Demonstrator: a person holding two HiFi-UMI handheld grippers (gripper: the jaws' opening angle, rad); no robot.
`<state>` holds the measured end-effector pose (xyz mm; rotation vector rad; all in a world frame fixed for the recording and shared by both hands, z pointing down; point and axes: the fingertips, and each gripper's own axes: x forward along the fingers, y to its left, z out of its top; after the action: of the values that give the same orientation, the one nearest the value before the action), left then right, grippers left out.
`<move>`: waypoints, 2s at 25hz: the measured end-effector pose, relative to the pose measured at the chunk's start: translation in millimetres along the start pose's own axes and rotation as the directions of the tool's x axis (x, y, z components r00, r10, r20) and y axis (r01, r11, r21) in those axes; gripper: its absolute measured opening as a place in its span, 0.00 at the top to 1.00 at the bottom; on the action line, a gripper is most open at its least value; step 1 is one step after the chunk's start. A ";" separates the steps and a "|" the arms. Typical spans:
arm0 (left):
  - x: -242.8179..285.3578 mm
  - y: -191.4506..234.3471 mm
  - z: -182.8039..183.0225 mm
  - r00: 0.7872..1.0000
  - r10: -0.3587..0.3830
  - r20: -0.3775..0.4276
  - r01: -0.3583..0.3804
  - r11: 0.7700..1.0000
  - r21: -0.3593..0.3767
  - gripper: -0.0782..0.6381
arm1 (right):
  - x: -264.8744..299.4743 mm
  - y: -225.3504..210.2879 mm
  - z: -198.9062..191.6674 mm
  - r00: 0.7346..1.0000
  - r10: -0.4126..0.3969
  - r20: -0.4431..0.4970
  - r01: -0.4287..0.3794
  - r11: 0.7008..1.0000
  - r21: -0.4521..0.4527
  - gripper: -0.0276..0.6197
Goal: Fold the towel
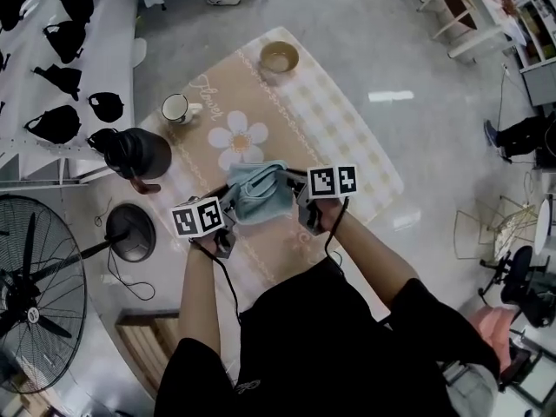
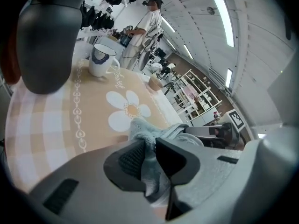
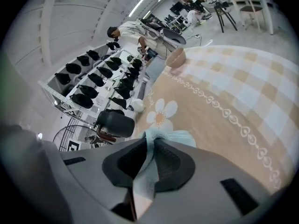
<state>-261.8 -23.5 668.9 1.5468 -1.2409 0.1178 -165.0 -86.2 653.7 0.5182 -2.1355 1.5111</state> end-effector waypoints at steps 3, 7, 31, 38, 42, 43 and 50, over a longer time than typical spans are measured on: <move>-3.9 0.3 9.8 0.998 -0.026 0.056 0.029 0.998 -0.055 0.79 | 2.5 -7.4 6.1 1.000 -0.013 0.016 0.012 0.999 0.046 0.88; -22.6 3.7 23.7 0.986 0.001 0.168 0.012 0.997 -0.076 0.70 | 1.7 -15.7 16.4 0.996 -0.059 0.063 0.056 0.997 0.054 0.88; -83.3 -25.7 -41.7 0.967 0.051 0.251 -0.074 0.994 0.082 0.69 | -52.1 46.5 -33.7 0.981 -0.103 0.162 0.156 0.921 -0.357 0.59; -95.4 -43.5 -90.2 0.976 0.039 0.215 -0.074 0.986 0.153 0.69 | -67.5 59.2 -100.8 0.974 -0.167 0.154 0.223 0.825 -0.519 0.73; -95.0 -52.8 -126.2 0.985 0.034 0.169 -0.062 0.984 0.169 0.70 | -80.9 54.9 -133.7 0.954 -0.214 0.209 0.295 0.790 -0.537 0.94; -93.2 -56.0 -136.8 0.989 0.032 0.147 -0.059 0.982 0.182 0.71 | -83.2 52.7 -142.7 0.953 -0.218 0.212 0.299 0.793 -0.531 0.95; -98.9 -75.9 -170.6 0.984 0.085 0.154 -0.119 0.968 0.223 0.88 | -105.3 47.8 -185.3 0.959 -0.214 0.184 0.281 0.782 -0.556 0.95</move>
<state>-163.7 158.2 623.9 1.7151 -1.4628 0.2290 -76.1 108.2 608.9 0.6329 -2.3493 0.6395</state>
